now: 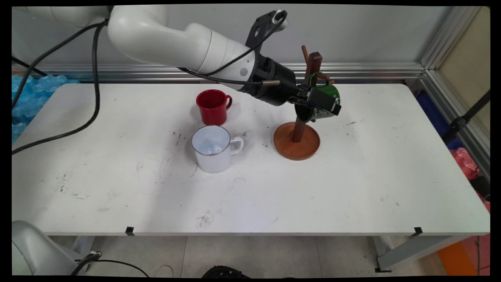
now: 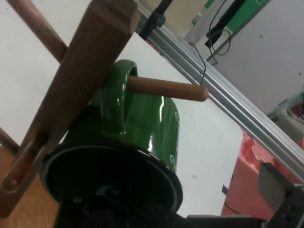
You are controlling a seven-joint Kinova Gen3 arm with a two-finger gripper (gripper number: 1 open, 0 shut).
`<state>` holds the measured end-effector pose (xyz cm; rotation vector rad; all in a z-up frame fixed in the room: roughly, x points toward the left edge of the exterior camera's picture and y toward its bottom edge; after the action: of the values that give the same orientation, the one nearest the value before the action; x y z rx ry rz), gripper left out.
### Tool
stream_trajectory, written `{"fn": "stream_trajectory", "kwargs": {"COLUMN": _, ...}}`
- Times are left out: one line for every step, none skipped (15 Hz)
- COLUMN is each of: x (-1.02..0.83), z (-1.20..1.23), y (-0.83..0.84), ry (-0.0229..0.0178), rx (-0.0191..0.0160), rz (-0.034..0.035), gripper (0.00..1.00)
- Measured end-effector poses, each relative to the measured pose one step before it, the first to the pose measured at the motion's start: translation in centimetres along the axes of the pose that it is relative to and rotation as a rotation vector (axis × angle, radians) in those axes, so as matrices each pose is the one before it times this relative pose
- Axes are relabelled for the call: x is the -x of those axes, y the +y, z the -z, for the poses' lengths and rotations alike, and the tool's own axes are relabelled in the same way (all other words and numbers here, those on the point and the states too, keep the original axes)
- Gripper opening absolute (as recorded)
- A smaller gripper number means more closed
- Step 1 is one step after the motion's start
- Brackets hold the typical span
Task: Pick up the green mug from the rack, then place the picked object on the table
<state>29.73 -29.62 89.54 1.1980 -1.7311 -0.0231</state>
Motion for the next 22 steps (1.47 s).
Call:
{"fn": "stream_trajectory", "kwargs": {"x": 0.086, "z": -0.138, "y": -0.031, "ry": 0.00526, "rx": -0.00154, "rz": 0.01151, "gripper": 1.00}}
{"fn": "stream_trajectory", "kwargs": {"x": 0.063, "z": -0.109, "y": -0.009, "ry": 0.00518, "rx": -0.00081, "rz": 0.01038, "gripper": 1.00}}
{"fn": "stream_trajectory", "kwargs": {"x": 0.068, "z": -0.098, "y": -0.063, "ry": 0.00682, "rx": -0.00297, "rz": 0.01369, "gripper": 1.00}}
{"fn": "stream_trajectory", "kwargs": {"x": 0.089, "z": -0.101, "y": -0.054, "ry": 0.00589, "rx": -0.00237, "rz": 0.01234, "gripper": 1.00}}
{"fn": "stream_trajectory", "kwargs": {"x": 0.090, "z": -0.055, "y": -0.024, "ry": 0.00423, "rx": -0.00152, "rz": 0.00914, "gripper": 1.00}}
{"fn": "stream_trajectory", "kwargs": {"x": 0.074, "z": -0.062, "y": -0.011, "ry": 0.00403, "rx": -0.00056, "rz": 0.00800, "gripper": 1.00}}
{"fn": "stream_trajectory", "kwargs": {"x": 0.035, "z": -0.045, "y": 0.003, "ry": 0.00271, "rx": 0.00016, "rz": 0.00493, "gripper": 1.00}}
{"fn": "stream_trajectory", "kwargs": {"x": 0.069, "z": -0.062, "y": 0.002, "ry": 0.00585, "rx": 0.00001, "rz": 0.00924, "gripper": 0.00}}
{"fn": "stream_trajectory", "kwargs": {"x": 0.040, "z": -0.026, "y": -0.002, "ry": 0.00358, "rx": -0.00019, "rz": 0.00575, "gripper": 0.00}}
{"fn": "stream_trajectory", "kwargs": {"x": 0.077, "z": -0.027, "y": -0.008, "ry": 0.00334, "rx": -0.00043, "rz": 0.00620, "gripper": 0.00}}
{"fn": "stream_trajectory", "kwargs": {"x": 0.053, "z": -0.015, "y": -0.006, "ry": 0.00120, "rx": -0.00029, "rz": 0.00326, "gripper": 0.00}}
{"fn": "stream_trajectory", "kwargs": {"x": 0.080, "z": -0.010, "y": -0.013, "ry": 0.00140, "rx": -0.00049, "rz": 0.00402, "gripper": 0.00}}
{"fn": "stream_trajectory", "kwargs": {"x": 0.099, "z": 0.007, "y": -0.020, "ry": 0.00143, "rx": -0.00094, "rz": 0.00483, "gripper": 0.00}}
{"fn": "stream_trajectory", "kwargs": {"x": 0.109, "z": 0.038, "y": -0.040, "ry": 0.00180, "rx": -0.00206, "rz": 0.00610, "gripper": 0.00}}
{"fn": "stream_trajectory", "kwargs": {"x": 0.073, "z": 0.029, "y": -0.027, "ry": 0.00092, "rx": -0.00128, "rz": 0.00399, "gripper": 0.00}}
{"fn": "stream_trajectory", "kwargs": {"x": 0.106, "z": 0.045, "y": -0.041, "ry": 0.00109, "rx": -0.00189, "rz": 0.00533, "gripper": 0.00}}
{"fn": "stream_trajectory", "kwargs": {"x": 0.068, "z": 0.025, "y": -0.028, "ry": 0.00052, "rx": -0.00088, "rz": 0.00333, "gripper": 0.00}}
{"fn": "stream_trajectory", "kwargs": {"x": 0.065, "z": 0.041, "y": -0.016, "ry": 0.00067, "rx": -0.00095, "rz": 0.00299, "gripper": 0.00}}
{"fn": "stream_trajectory", "kwargs": {"x": 0.036, "z": 0.031, "y": -0.011, "ry": 0.00063, "rx": -0.00040, "rz": 0.00195, "gripper": 0.00}}
{"fn": "stream_trajectory", "kwargs": {"x": 0.058, "z": 0.060, "y": -0.008, "ry": 0.00047, "rx": -0.00024, "rz": 0.00258, "gripper": 0.00}}
{"fn": "stream_trajectory", "kwargs": {"x": 0.045, "z": 0.039, "y": 0.006, "ry": 0.00032, "rx": 0.00011, "rz": 0.00205, "gripper": 0.00}}
{"fn": "stream_trajectory", "kwargs": {"x": 0.042, "z": 0.022, "y": 0.044, "ry": 0.00017, "rx": 0.00124, "rz": 0.00208, "gripper": 0.00}}
